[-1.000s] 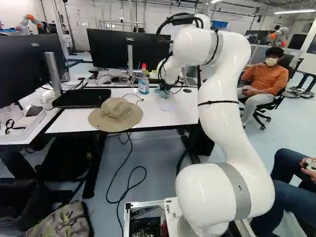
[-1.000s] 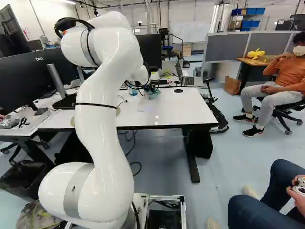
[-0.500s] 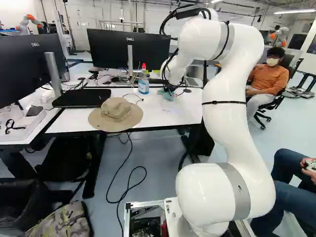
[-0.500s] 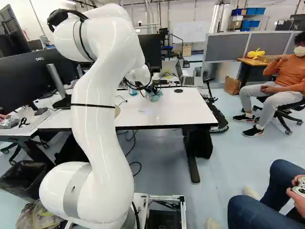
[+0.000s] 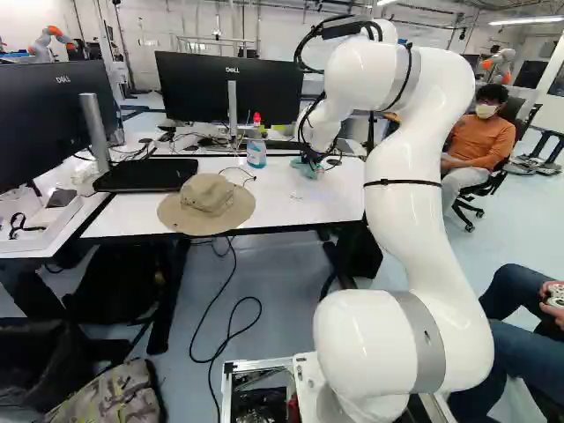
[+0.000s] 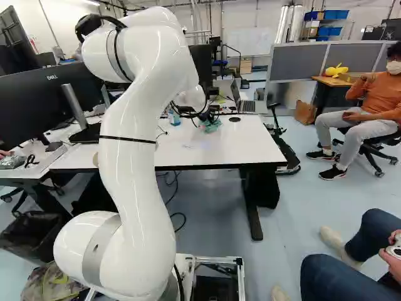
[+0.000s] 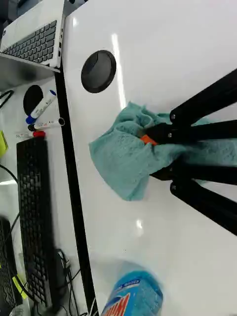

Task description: Clean the table with the green towel

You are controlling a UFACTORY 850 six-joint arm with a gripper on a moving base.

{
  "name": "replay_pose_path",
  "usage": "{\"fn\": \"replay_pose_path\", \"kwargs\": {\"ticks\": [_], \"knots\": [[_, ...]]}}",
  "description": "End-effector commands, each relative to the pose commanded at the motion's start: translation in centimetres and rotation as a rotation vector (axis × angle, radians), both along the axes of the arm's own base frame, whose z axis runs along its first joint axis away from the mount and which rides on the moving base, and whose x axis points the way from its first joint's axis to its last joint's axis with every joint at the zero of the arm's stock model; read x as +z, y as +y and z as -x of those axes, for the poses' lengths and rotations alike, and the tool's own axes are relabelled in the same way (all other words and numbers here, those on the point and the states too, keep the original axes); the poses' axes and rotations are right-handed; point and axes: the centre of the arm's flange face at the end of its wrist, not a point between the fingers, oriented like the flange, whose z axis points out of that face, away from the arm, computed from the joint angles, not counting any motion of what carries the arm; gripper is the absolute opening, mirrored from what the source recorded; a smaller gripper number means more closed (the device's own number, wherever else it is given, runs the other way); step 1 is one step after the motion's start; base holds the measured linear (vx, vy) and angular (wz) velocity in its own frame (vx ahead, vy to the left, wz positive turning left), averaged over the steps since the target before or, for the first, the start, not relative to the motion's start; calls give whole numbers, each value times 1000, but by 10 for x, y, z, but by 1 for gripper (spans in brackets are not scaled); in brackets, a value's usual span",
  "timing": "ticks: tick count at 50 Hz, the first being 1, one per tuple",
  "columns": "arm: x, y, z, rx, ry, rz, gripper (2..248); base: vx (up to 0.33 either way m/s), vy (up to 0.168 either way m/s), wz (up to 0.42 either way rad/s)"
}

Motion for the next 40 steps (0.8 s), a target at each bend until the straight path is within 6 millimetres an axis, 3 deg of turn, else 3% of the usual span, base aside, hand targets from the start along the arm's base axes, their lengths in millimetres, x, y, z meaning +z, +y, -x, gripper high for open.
{"fn": "replay_pose_path", "kwargs": {"ticks": [16,40], "knots": [[1,-1,-4,-1,-5,1,49,0,0,0],[27,1,5,1,-4,1,49,0,0,0]]}}
